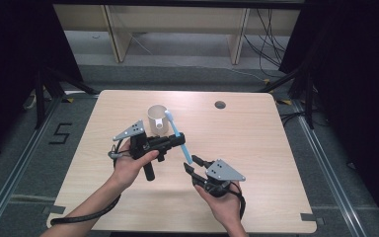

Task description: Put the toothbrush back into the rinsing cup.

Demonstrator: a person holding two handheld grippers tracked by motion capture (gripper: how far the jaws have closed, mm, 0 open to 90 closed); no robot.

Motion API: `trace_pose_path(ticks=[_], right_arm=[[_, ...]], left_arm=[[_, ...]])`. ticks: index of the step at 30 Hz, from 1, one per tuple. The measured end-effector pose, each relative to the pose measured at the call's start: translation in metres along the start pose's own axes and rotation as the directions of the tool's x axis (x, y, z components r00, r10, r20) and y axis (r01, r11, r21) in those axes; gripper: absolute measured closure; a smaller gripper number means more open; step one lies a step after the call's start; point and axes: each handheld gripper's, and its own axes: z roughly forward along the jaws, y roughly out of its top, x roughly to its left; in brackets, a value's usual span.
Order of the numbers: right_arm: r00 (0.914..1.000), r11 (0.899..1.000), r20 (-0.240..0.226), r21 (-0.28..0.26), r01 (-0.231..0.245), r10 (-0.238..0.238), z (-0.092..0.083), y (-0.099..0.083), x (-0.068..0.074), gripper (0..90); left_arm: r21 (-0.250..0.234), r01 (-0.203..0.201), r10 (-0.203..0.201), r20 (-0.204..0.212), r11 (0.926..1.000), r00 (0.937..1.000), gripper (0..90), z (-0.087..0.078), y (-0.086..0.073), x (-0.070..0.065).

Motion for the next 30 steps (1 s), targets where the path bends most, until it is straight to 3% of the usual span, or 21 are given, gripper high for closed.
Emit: trace_pose_path(ticks=[1, 2, 5, 6, 7, 8, 9, 12, 14, 15, 16, 17, 19, 20, 24, 25, 30], right_arm=[[0.9997, 1.000, 0.002, 0.005, -0.024, 0.024, -0.003, 0.000, -0.001, 57.3], [0.9999, 1.000, 0.012, -0.012, -0.010, 0.010, -0.003, 0.001, -0.003, 56.8], [0.9994, 0.999, 0.017, -0.014, -0.029, 0.029, -0.010, 0.005, -0.006, 55.6], [0.9992, 0.999, 0.022, -0.023, -0.031, 0.032, -0.011, 0.005, -0.007, 55.5], [0.9985, 0.999, 0.017, -0.010, -0.052, 0.052, -0.013, 0.006, -0.007, 55.4], [0.9985, 0.999, 0.017, -0.010, -0.052, 0.052, -0.013, 0.006, -0.007, 55.4], [0.9984, 0.999, 0.038, -0.018, -0.040, 0.041, -0.014, 0.006, -0.009, 55.4], [0.9975, 0.999, 0.044, -0.002, -0.054, 0.055, -0.016, 0.003, -0.010, 55.4], [0.9975, 0.999, 0.060, 0.002, -0.038, 0.038, -0.019, 0.000, -0.014, 55.5], [0.9954, 0.998, 0.069, 0.016, -0.068, 0.067, -0.021, -0.002, -0.014, 55.5], [0.9955, 0.999, 0.083, 0.011, -0.047, 0.046, -0.022, -0.004, -0.018, 55.5], [0.9932, 0.997, 0.092, 0.020, -0.073, 0.071, -0.024, -0.008, -0.019, 55.5], [0.9912, 0.999, 0.126, 0.016, -0.043, 0.040, -0.027, -0.014, -0.026, 55.3], [0.9887, 0.996, 0.122, 0.025, -0.090, 0.086, -0.027, -0.017, -0.025, 54.8], [0.9829, 0.993, 0.150, 0.038, -0.114, 0.107, -0.031, -0.031, -0.033, 52.3], [0.9812, 0.995, 0.174, 0.042, -0.093, 0.084, -0.033, -0.034, -0.036, 51.7], [0.9766, 0.988, 0.167, 0.047, -0.145, 0.136, -0.035, -0.045, -0.040, 49.4]], left_arm=[[0.005, -0.018, 0.018, -0.008, 0.9998, 0.9998, 82.5, 0.000, 0.000, 0.000], [0.013, -0.035, 0.035, -0.021, 0.9993, 0.9992, 82.5, -0.001, -0.001, 0.000], [0.042, -0.114, 0.116, -0.056, 0.9926, 0.9916, 82.6, -0.002, -0.002, -0.002], [0.042, -0.114, 0.116, -0.056, 0.9926, 0.9916, 82.6, -0.002, -0.002, -0.002], [0.058, -0.163, 0.167, -0.076, 0.9849, 0.9829, 82.6, -0.002, -0.003, -0.003], [0.058, -0.163, 0.167, -0.076, 0.9849, 0.9829, 82.6, -0.002, -0.003, -0.003], [0.073, -0.211, 0.218, -0.100, 0.9747, 0.9709, 82.7, -0.004, -0.004, -0.004], [0.083, -0.254, 0.263, -0.137, 0.9637, 0.9550, 82.7, -0.011, -0.003, -0.003], [0.081, -0.271, 0.280, -0.163, 0.9593, 0.9460, 82.7, -0.016, -0.002, -0.001], [0.081, -0.275, 0.285, -0.176, 0.9582, 0.9422, 82.7, -0.019, -0.001, 0.001], [0.081, -0.278, 0.288, -0.194, 0.9573, 0.9378, 82.7, -0.022, -0.001, 0.003], [0.082, -0.281, 0.292, -0.203, 0.9561, 0.9346, 82.7, -0.024, 0.000, 0.005], [0.077, -0.288, 0.298, -0.222, 0.9545, 0.9284, 82.7, -0.030, 0.000, 0.009], [0.078, -0.291, 0.302, -0.233, 0.9534, 0.9245, 82.7, -0.033, 0.001, 0.011], [0.070, -0.280, 0.289, -0.264, 0.9573, 0.9203, 82.8, -0.042, 0.002, 0.019], [0.068, -0.279, 0.287, -0.271, 0.9579, 0.9189, 82.8, -0.044, 0.003, 0.021], [0.067, -0.278, 0.285, -0.289, 0.9583, 0.9141, 82.8, -0.049, 0.006, 0.029]])
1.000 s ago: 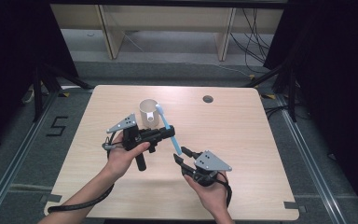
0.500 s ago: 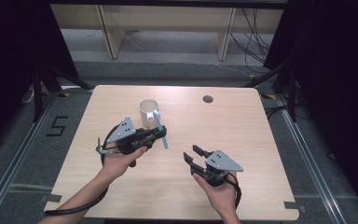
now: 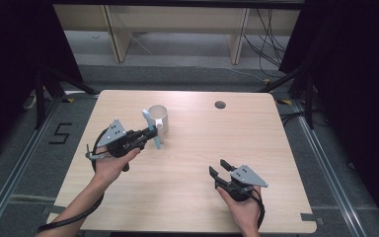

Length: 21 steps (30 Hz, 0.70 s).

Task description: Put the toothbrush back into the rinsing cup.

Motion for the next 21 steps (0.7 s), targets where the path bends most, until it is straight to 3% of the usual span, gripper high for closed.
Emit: trace_pose_path(ticks=[1, 4, 9, 10, 13, 16, 17, 21], right_arm=[[0.9992, 1.000, 0.028, 0.001, 0.029, -0.029, -0.002, -0.001, -0.003, 49.2], [0.9993, 1.000, 0.037, 0.013, -0.011, 0.011, -0.005, -0.006, -0.007, 48.9], [0.9984, 1.000, 0.056, 0.026, 0.008, -0.009, -0.009, -0.010, -0.015, 48.4], [0.9985, 1.000, 0.049, 0.014, -0.023, 0.023, -0.009, -0.011, -0.013, 48.2], [0.9970, 1.000, 0.073, 0.012, 0.023, -0.024, -0.012, -0.011, -0.016, 47.8], [0.9963, 1.000, 0.085, 0.015, -0.006, 0.005, -0.015, -0.012, -0.013, 47.5], [0.9946, 0.999, 0.096, 0.005, 0.039, -0.039, -0.016, -0.013, -0.016, 47.4], [0.9936, 1.000, 0.113, 0.017, 0.003, -0.005, -0.017, -0.015, -0.016, 47.0]], left_arm=[[0.001, -0.002, 0.002, -0.004, 1.0000, 1.0000, 82.8, 0.000, 0.001, 0.002], [-0.006, -0.002, 0.002, -0.019, 1.0000, 0.9998, 82.8, -0.001, 0.003, 0.007], [-0.019, -0.004, 0.004, -0.040, 0.9998, 0.9992, 82.9, -0.002, 0.008, 0.012], [-0.018, -0.008, 0.007, -0.044, 0.9998, 0.9990, 82.8, -0.002, 0.009, 0.013], [-0.029, -0.014, 0.012, -0.055, 0.9995, 0.9984, 82.9, -0.002, 0.011, 0.014], [-0.037, -0.024, 0.022, -0.056, 0.9990, 0.9982, 82.9, 0.000, 0.011, 0.014], [-0.039, -0.028, 0.026, -0.058, 0.9989, 0.9980, 82.9, 0.000, 0.012, 0.013], [-0.053, -0.022, 0.019, -0.061, 0.9984, 0.9980, 82.9, 0.002, 0.015, 0.014]])
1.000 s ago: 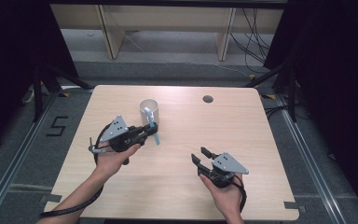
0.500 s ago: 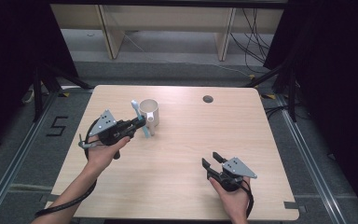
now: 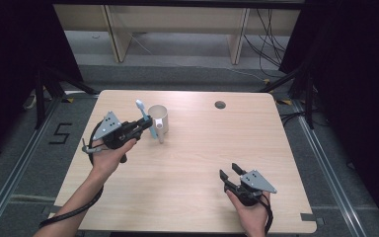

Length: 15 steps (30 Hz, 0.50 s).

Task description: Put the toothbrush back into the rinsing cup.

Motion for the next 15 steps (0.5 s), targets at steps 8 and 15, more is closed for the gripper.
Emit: trace_pose_path(ticks=[8, 15], right_arm=[[1.0000, 1.000, 0.007, -0.001, 0.000, 0.000, 0.000, 0.000, -0.004, 46.6], [0.9998, 1.000, -0.003, 0.000, -0.019, 0.019, 0.000, -0.001, -0.003, 46.1]], left_arm=[[-0.010, -0.005, 0.004, -0.017, 0.9999, 0.9999, 82.9, 0.004, 0.007, 0.007], [-0.015, -0.005, 0.005, -0.030, 0.9999, 0.9995, 83.0, 0.009, 0.009, 0.013]])
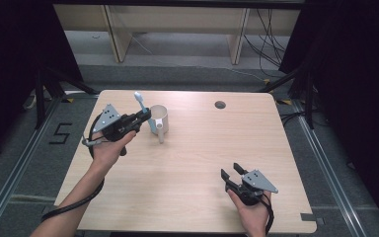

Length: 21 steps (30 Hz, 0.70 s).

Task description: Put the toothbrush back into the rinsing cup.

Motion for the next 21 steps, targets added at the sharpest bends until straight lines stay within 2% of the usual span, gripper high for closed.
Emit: trace_pose_path(ticks=[1, 3, 8, 9, 17, 18, 21], right_arm=[[0.9996, 1.000, 0.004, -0.006, 0.028, -0.028, 0.000, 0.001, -0.002, 46.0], [1.0000, 1.000, 0.002, -0.001, 0.007, -0.007, 0.000, 0.001, 0.000, 45.8], [1.0000, 1.000, -0.004, -0.010, 0.005, -0.005, 0.001, 0.000, -0.001, 45.5], [0.9997, 1.000, 0.005, -0.019, 0.022, -0.022, 0.001, 0.000, -0.002, 45.5], [0.9992, 0.999, 0.016, -0.016, 0.037, -0.037, 0.001, 0.001, -0.002, 45.2], [0.9997, 1.000, 0.010, -0.008, 0.022, -0.022, 0.000, 0.001, -0.001, 45.2], [0.9992, 0.999, 0.015, -0.009, 0.037, -0.037, 0.001, 0.001, -0.002, 45.2]], left_arm=[[-0.003, 0.001, -0.001, 0.001, 1.0000, 1.0000, 83.0, 0.001, 0.000, 0.000], [-0.001, -0.005, 0.005, 0.003, 1.0000, 1.0000, 82.9, 0.003, 0.000, 0.000], [0.001, -0.010, 0.010, -0.006, 1.0000, 0.9999, 82.9, 0.008, 0.001, 0.002], [0.001, -0.009, 0.009, -0.008, 1.0000, 0.9999, 83.0, 0.009, 0.001, 0.003], [0.003, -0.019, 0.019, -0.015, 0.9998, 0.9997, 83.0, 0.015, 0.004, 0.006], [0.003, -0.019, 0.019, -0.015, 0.9998, 0.9997, 83.0, 0.016, 0.004, 0.006], [0.004, -0.018, 0.018, -0.019, 0.9998, 0.9997, 83.0, 0.019, 0.005, 0.008]])
